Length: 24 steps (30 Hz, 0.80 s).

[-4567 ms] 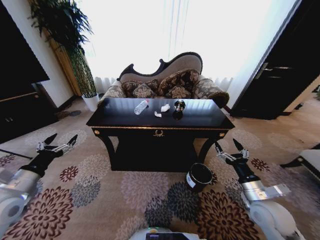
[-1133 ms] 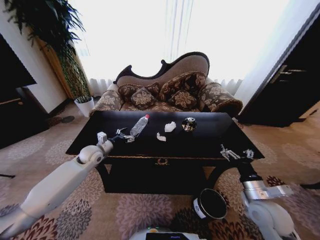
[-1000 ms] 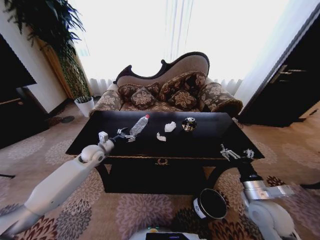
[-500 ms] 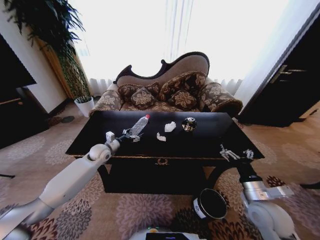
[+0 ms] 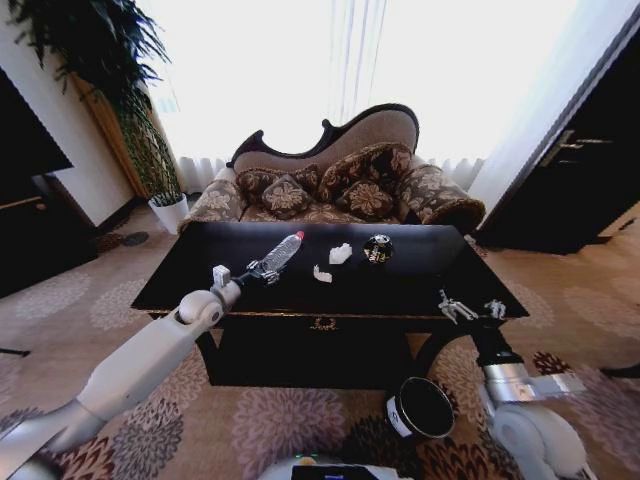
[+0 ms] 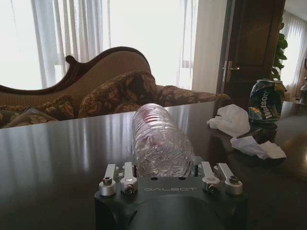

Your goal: Move to the front of the table and place the trash on the table into the trash bin.

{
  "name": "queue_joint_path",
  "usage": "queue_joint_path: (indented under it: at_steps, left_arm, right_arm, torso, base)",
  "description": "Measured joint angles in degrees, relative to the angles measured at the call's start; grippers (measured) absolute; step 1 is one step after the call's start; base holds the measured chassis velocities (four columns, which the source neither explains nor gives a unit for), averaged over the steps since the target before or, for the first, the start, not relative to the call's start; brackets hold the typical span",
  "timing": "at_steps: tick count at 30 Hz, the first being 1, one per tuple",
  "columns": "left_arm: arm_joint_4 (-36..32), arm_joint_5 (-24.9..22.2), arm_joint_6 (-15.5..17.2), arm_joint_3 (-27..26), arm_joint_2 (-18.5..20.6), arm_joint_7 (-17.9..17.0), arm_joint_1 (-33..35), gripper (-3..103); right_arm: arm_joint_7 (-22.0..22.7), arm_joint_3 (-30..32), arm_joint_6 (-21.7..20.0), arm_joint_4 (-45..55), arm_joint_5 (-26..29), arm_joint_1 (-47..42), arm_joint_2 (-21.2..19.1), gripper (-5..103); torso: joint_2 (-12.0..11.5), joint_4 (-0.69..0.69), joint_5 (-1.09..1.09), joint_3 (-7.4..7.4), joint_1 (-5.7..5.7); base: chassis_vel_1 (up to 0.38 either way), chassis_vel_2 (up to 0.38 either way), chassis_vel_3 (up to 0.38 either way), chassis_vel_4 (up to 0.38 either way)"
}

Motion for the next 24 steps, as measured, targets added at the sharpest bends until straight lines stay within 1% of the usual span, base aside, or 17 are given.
queue_joint_path:
  at_steps: [3,4,6,8,9,11,13,14,16,17,19,21,23,24]
  left_arm:
    - [-2.35,-0.03,0.24,-1.65,1.46,-0.54,1.82,41]
    - [-2.98,-0.03,0.28,-2.05,1.74,-0.63,2.28,40]
    - [-3.94,-0.07,0.39,-2.6,2.12,-0.86,2.92,40]
    - [-7.66,-0.46,0.77,-4.56,3.32,-1.36,5.15,40]
    - [-7.66,-0.46,0.77,-4.56,3.32,-1.36,5.15,40]
    - [-10.7,-0.98,1.11,-5.82,4.22,-1.72,7.0,40]
    - [-15.56,-2.18,1.88,-8.37,5.62,-2.25,10.64,40]
    - [-15.56,-2.18,1.88,-8.37,5.62,-2.25,10.64,40]
    - [-18.6,-3.88,2.75,-9.56,6.41,-2.81,13.08,40]
    - [-21.33,-5.11,3.42,-10.56,6.92,-3.4,15.07,40]
    - [-24.51,-6.24,4.08,-11.27,7.4,-4.09,17.1,40]
    - [-25.55,-6.67,4.29,-11.46,7.53,-4.27,17.69,40]
    - [-30.2,-8.51,5.13,-12.52,8.07,-5.13,20.02,40]
    - [-30.2,-8.51,5.13,-12.52,8.07,-5.13,20.02,40]
  right_arm:
    - [-0.02,-0.32,0.0,0.13,-0.24,0.08,0.27,100]
    - [-0.03,-0.37,0.0,0.13,-0.4,0.08,0.35,100]
    - [-0.03,-0.42,0.04,0.13,-0.62,0.05,0.45,100]
    - [-0.06,-0.43,0.35,0.13,-1.72,-0.07,0.7,100]
    - [-0.06,-0.43,0.35,0.13,-1.72,-0.07,0.7,100]
    - [-0.07,-0.38,0.67,0.02,-2.98,-0.2,0.89,100]
    - [0.55,-0.28,0.71,0.0,-5.27,-0.38,1.26,100]
    - [0.55,-0.28,0.71,0.0,-5.27,-0.38,1.26,100]
    - [1.11,-0.25,0.65,0.08,-6.96,-0.48,1.5,100]
    - [1.52,-0.2,0.65,0.1,-8.89,-0.49,1.66,100]
    - [1.92,-0.15,0.7,0.1,-10.87,-0.47,1.84,100]
    - [2.07,-0.12,0.75,0.09,-11.74,-0.46,1.93,100]
    - [3.06,0.14,0.91,0.08,-15.36,-0.59,2.33,100]
    - [3.06,0.14,0.91,0.08,-15.36,-0.59,2.33,100]
  torso:
    - [0.0,0.0,0.0,0.0,0.0]
    - [0.0,0.0,0.0,0.0,0.0]
    - [0.0,0.0,0.0,0.0,0.0]
    - [0.0,0.0,0.0,0.0,0.0]
    - [0.0,0.0,0.0,0.0,0.0]
    - [0.0,0.0,0.0,0.0,0.0]
    - [0.0,0.0,0.01,0.0,0.0]
    - [0.0,0.0,0.01,0.0,0.0]
    - [0.0,0.0,0.0,0.0,-0.01]
    - [0.0,0.0,0.0,-0.01,-0.01]
    - [0.0,0.0,0.0,0.0,-0.01]
    - [0.0,0.0,0.0,0.0,-0.01]
    - [0.0,0.0,0.0,0.0,-0.01]
    - [0.0,0.0,0.0,0.0,-0.01]
  base:
    - [0.0,0.0,0.0,0.0]
    - [0.0,0.0,0.0,0.0]
    - [0.0,0.0,0.0,0.0]
    - [0.0,0.0,0.0,0.0]
    - [0.0,0.0,0.0,0.0]
    - [0.0,0.0,0.0,0.0]
    - [0.0,0.0,0.0,0.0]
    - [0.0,0.0,0.0,0.0]
    - [0.0,0.0,0.0,0.0]
    - [0.0,0.0,0.0,0.0]
    - [0.0,0.0,0.0,0.0]
    - [0.0,0.0,0.0,0.0]
    - [0.0,0.0,0.0,0.0]
    - [0.0,0.0,0.0,0.0]
